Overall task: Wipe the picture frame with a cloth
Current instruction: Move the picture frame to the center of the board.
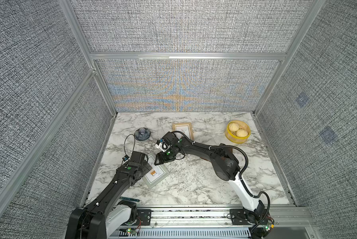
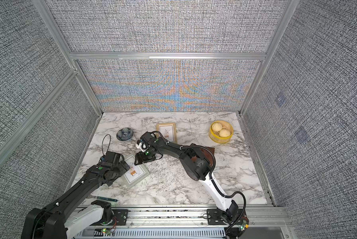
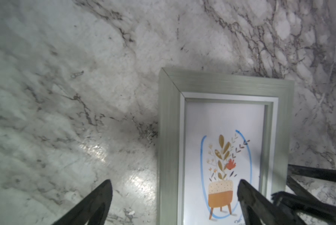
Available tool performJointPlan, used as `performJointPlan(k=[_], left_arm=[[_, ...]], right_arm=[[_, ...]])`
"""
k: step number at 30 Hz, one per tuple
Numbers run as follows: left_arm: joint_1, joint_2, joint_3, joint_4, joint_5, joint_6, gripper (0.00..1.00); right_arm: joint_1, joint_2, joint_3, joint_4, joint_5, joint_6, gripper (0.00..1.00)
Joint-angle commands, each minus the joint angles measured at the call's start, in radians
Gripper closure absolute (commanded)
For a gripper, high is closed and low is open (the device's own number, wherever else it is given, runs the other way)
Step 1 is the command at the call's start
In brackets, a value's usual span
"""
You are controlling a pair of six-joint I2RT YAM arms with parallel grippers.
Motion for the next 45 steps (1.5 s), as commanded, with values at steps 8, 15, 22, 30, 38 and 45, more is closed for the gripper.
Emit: performJointPlan(k=[8,15,22,30,38,45], left_arm=[[0.002,0.056,-0.006,0.175,0.163,0.034,0.08],[0.002,0.111,0.018,0.090,0.135,0.024,0.06],[0.002,0.182,0.023,0.206,0.295,0.080,0.06],[-0.029,0.207,0.035,0.358,0.457,0.083,0.12],[-0.171,0.323,0.079,0.453,0.476,0.040,0.13],[-0.302,0.487,0.169,0.543,0.469,-0.002,0.16]], right_arm=[[0.002,-0.017,0.000,-0.084,-0.023,-0.058,0.41],[-0.002,-0.026,-0.002,-0.098,-0.027,-0.060,0.42],[-0.006,-0.025,0.002,-0.095,-0.073,-0.069,0.43],[-0.028,-0.099,-0.087,-0.123,-0.123,-0.121,0.44],[-0.086,-0.259,-0.359,-0.058,-0.092,-0.087,0.44],[-0.159,-0.440,-0.598,-0.007,-0.024,-0.026,0.44]])
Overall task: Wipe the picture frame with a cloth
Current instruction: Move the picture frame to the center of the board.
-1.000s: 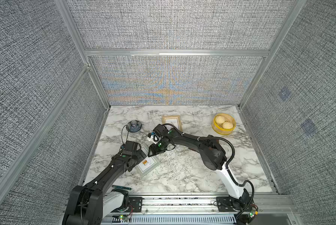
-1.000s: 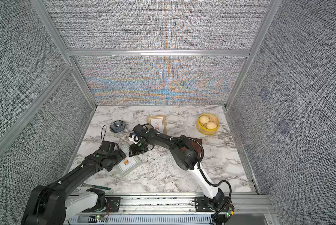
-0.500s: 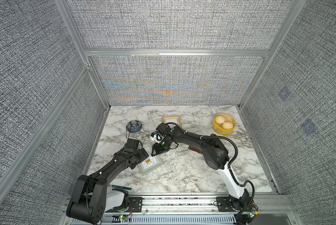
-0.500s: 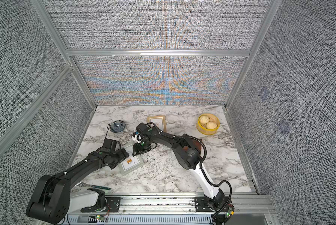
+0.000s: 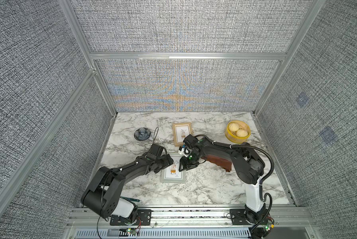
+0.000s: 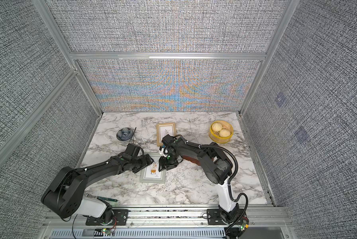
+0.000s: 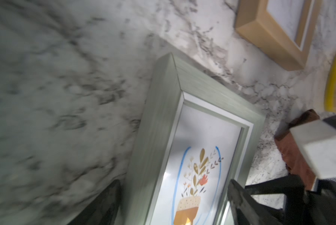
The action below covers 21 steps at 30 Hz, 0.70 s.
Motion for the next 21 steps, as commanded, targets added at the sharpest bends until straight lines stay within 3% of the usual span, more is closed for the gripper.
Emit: performJointPlan(k=[1,8,15,21], left_arm=[[-0.040,0.052,0.031,0.084,0.115,-0.047,0.17],[-0.051,0.047,0.009,0.045,0.063,-0.077,0.18],[-0.053,0.039,-0.028,0.049,0.137,-0.073,0.18],[-0.061,-0.004,-0.044,0.030,0.173,-0.061,0.18]], right_arm=[[-0.022,-0.079,-0.075,0.127,-0.027,0.036,0.44],[-0.092,-0.187,-0.195,0.124,0.156,0.068,0.43],[-0.136,-0.234,-0.180,0.084,0.286,0.061,0.38],[-0.172,-0.351,-0.153,0.002,0.656,0.018,0.27]])
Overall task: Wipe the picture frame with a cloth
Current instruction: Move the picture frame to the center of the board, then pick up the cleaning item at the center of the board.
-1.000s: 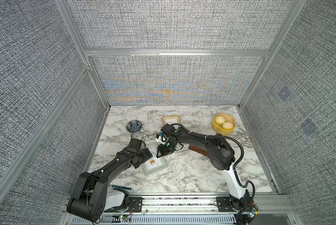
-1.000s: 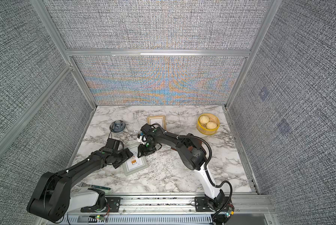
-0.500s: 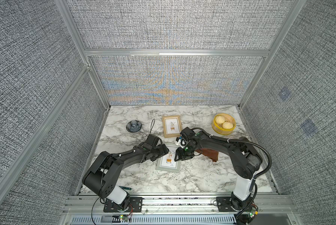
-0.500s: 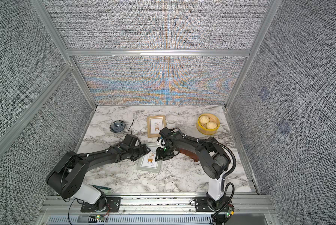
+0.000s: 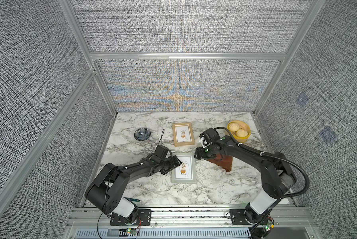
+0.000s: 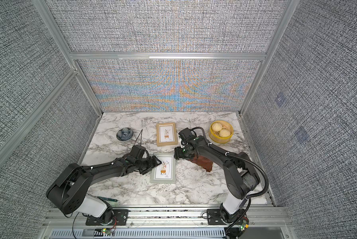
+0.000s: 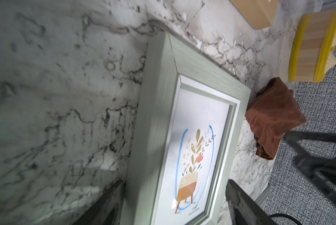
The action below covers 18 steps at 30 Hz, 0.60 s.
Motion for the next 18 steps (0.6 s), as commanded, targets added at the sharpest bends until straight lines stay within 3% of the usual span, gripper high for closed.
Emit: performJointPlan(k=[1,4,6,11,18], left_arm=[[-0.001,-0.022,-0.002,-0.094,0.008,0.018,0.18],[-0.001,-0.048,0.043,-0.221,-0.077,0.063,0.16],[-0.001,-0.069,0.070,-0.279,-0.127,0.081,0.13],[0.000,-0.106,0.117,-0.377,-0.228,0.114,0.06],[0.000,-0.100,0.169,-0.436,-0.273,0.152,0.04]], right_arm=[[-0.012,-0.016,0.012,-0.086,0.327,-0.045,0.23],[-0.025,0.011,0.021,-0.138,0.474,-0.056,0.13],[-0.042,0.020,0.014,-0.141,0.500,-0.036,0.09],[-0.124,0.033,-0.058,-0.061,0.390,0.037,0.03],[-0.229,0.111,-0.115,0.020,0.216,0.085,0.04]])
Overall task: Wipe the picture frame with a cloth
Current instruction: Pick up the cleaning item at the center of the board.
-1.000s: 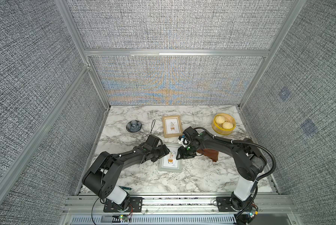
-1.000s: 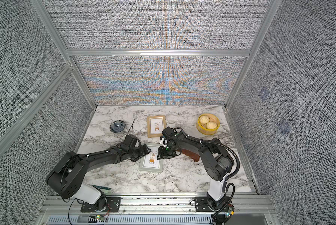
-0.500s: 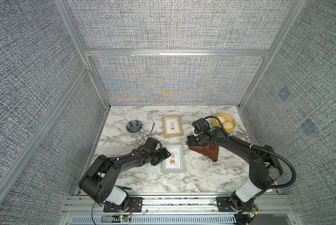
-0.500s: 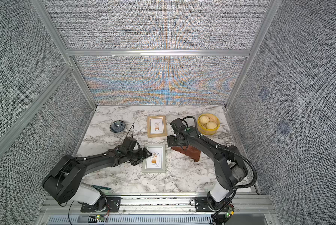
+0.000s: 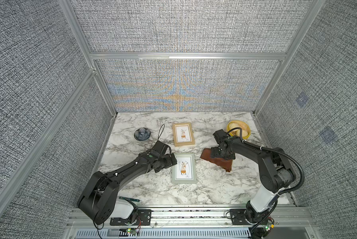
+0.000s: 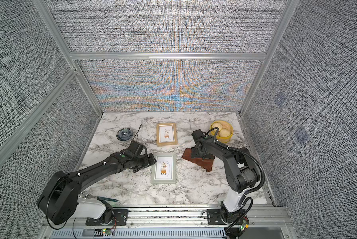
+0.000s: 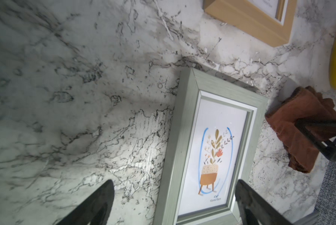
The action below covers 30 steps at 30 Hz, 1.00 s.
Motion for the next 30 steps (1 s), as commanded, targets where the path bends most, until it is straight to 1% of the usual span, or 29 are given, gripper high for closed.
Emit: performJointPlan(k=[1,4,7,9,11,13,14,15,17,18,22,25,28,30], left_arm=[[0.000,0.010,0.016,-0.048,-0.041,0.034,0.04],[0.000,0.025,0.031,-0.048,-0.038,0.041,0.04],[0.000,0.044,0.049,-0.047,-0.033,0.048,0.04],[0.000,0.057,0.059,-0.042,-0.024,0.053,0.04],[0.000,0.073,0.070,-0.034,-0.015,0.057,0.04],[0.000,0.089,0.083,-0.028,-0.003,0.065,0.05],[-0.001,0.098,0.089,-0.027,0.001,0.071,0.05],[0.000,0.106,0.095,-0.026,0.004,0.076,0.06],[0.000,0.125,0.112,-0.024,0.009,0.090,0.07],[-0.001,0.134,0.117,-0.021,0.009,0.095,0.09],[0.000,0.175,0.136,0.014,0.014,0.120,0.17],[-0.001,0.216,0.154,0.033,0.027,0.131,0.26],[-0.002,0.237,0.157,0.048,0.032,0.117,0.38],[-0.001,0.236,0.145,0.063,0.028,0.101,0.43]], right_arm=[[-0.032,0.021,-0.016,0.059,-0.112,0.041,0.08],[-0.046,0.015,-0.036,0.087,-0.130,0.049,0.21],[-0.047,-0.029,-0.061,0.112,-0.104,0.056,0.38],[-0.049,-0.055,-0.063,0.107,-0.079,0.052,0.53],[-0.049,-0.091,-0.063,0.093,-0.039,0.044,0.73],[-0.049,-0.139,-0.066,0.081,-0.004,0.030,0.90],[-0.050,-0.166,-0.062,0.066,0.011,0.021,0.96],[-0.049,-0.190,-0.056,0.051,0.016,0.005,1.00],[-0.049,-0.239,-0.046,0.021,0.016,-0.027,1.00],[-0.047,-0.255,-0.043,0.015,-0.005,-0.048,1.00],[-0.009,-0.264,-0.037,0.010,-0.165,-0.143,1.00],[0.046,-0.230,-0.048,0.049,-0.258,-0.186,1.00],[0.101,-0.196,-0.046,0.088,-0.313,-0.206,1.00],[0.135,-0.180,-0.042,0.111,-0.345,-0.212,1.00]])
